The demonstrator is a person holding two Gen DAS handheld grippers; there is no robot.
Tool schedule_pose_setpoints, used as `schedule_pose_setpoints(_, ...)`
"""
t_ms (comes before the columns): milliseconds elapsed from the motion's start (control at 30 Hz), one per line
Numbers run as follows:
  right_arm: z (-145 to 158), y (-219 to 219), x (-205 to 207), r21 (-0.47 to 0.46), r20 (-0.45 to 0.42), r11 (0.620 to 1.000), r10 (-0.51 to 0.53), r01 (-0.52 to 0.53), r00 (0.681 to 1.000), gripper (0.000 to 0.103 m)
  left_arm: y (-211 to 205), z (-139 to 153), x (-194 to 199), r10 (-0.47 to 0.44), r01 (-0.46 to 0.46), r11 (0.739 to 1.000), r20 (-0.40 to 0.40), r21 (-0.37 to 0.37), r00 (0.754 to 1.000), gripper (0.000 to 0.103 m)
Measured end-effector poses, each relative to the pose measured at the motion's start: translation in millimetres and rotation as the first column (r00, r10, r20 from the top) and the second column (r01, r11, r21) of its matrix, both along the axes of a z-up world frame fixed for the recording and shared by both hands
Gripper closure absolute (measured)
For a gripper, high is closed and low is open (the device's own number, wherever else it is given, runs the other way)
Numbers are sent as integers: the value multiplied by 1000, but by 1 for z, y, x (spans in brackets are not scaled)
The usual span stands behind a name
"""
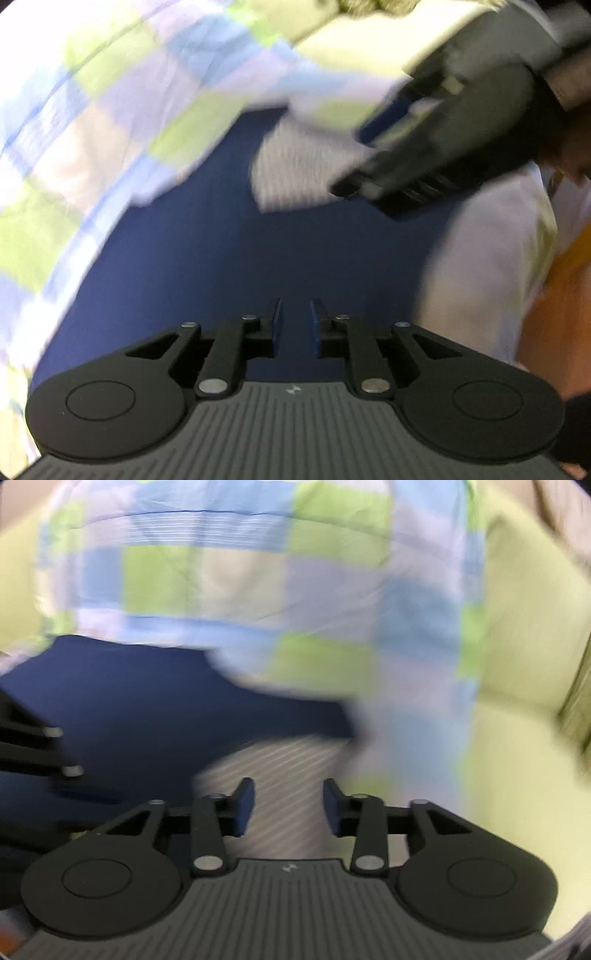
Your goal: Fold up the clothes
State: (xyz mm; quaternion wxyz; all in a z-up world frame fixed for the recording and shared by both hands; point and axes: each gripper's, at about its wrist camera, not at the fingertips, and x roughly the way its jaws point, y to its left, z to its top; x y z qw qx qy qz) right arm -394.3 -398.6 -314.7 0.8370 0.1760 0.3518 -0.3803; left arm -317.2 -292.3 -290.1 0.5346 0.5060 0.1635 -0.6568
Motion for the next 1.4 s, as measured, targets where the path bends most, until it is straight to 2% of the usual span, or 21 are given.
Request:
schedule_pose_setpoints(33, -10, 5, 3, 24, -25, 1000, -7, 8, 1000, 62, 8, -6, 6, 7, -8, 1000, 1, 28, 1000, 82)
schedule_pose_setpoints(100, -41, 23, 5, 101, -172, 992, -55, 73, 984, 63, 32, -21, 20, -13, 17, 988, -29, 155, 1000, 84)
schedule_pose_setpoints(133, -41, 27, 2, 92, -168, 991, -83, 99, 982, 63, 45, -26, 24, -46, 56, 977, -53, 206, 998, 84)
schedule_pose_setpoints(200, -26, 43, 4, 84, -195, 975, -187, 206, 963, 64, 76, -10, 30, -197, 214, 963, -110, 166, 974, 78)
schedule_pose_setpoints(267, -1, 62, 16, 53, -154, 962, -255, 266, 954, 64, 94, 12, 56, -270, 288, 953, -165, 92, 949, 74)
schedule_pose_setpoints(333, 23, 90, 45, 16, -77, 951, -307, 310, 948, 64, 94, 22, 92, -263, 274, 961, -167, 41, 950, 74)
schedule_pose_setpoints(400, 33, 119, 83, 8, -7, 938, -346, 346, 938, 64, 80, 16, 153, -235, 237, 972, -126, 2, 964, 74)
schedule_pose_setpoints(467, 29, 146, 124, 36, 32, 920, -392, 391, 919, 64, 75, 6, 205, -226, 226, 974, -64, -3, 972, 76)
schedule_pose_setpoints(567, 9, 181, 172, 78, 40, 883, -467, 463, 883, 64, 77, -8, 246, -233, 234, 972, -27, 18, 972, 75)
schedule_pose_setpoints(667, -27, 210, 217, 147, -46, 838, -524, 525, 850, 62, 93, -27, 279, -221, 221, 971, -13, 95, 975, 73)
schedule_pose_setpoints(733, -41, 219, 244, 160, -136, 815, -540, 556, 830, 62, 119, -29, 299, -225, 228, 966, -35, 120, 974, 73)
schedule_pose_setpoints(833, -30, 252, 248, 191, -147, 759, -605, 623, 782, 62, 143, -23, 312, -247, 256, 949, -70, 182, 966, 69)
schedule_pose_setpoints(867, -22, 272, 250, 207, -150, 723, -643, 659, 751, 62, 151, -19, 317, -251, 263, 944, -85, 201, 964, 66)
schedule_pose_setpoints(933, -10, 294, 256, 197, -149, 681, -690, 705, 708, 61, 167, -8, 328, -250, 270, 937, -113, 222, 962, 63)
schedule_pose_setpoints(967, 4, 315, 261, 175, -138, 636, -740, 751, 659, 57, 174, 0, 334, -249, 270, 938, -122, 215, 961, 59)
schedule_pose_setpoints(1033, 19, 338, 270, 148, -114, 583, -792, 799, 600, 39, 182, 22, 345, -252, 271, 946, -120, 178, 960, 56)
schedule_pose_setpoints(1067, 34, 356, 280, 129, -92, 538, -830, 833, 550, 37, 185, 29, 348, -257, 275, 947, -123, 164, 959, 54)
schedule_pose_setpoints(1167, 75, 396, 299, 135, -25, 465, -881, 875, 472, 28, 195, 80, 356, -303, 314, 944, -115, 101, 946, 51)
schedule_pose_setpoints(1267, 118, 426, 327, 132, 14, 424, -904, 896, 426, 19, 199, 116, 366, -346, 355, 932, -123, 68, 930, 41)
schedule_pose_setpoints(1367, 166, 453, 349, 102, 70, 397, -917, 912, 392, 11, 192, 174, 381, -396, 403, 915, -146, 26, 907, 40)
schedule_pose_setpoints(1400, 183, 459, 360, 83, 93, 386, -921, 919, 379, 8, 191, 183, 383, -398, 406, 914, -149, 22, 905, 40)
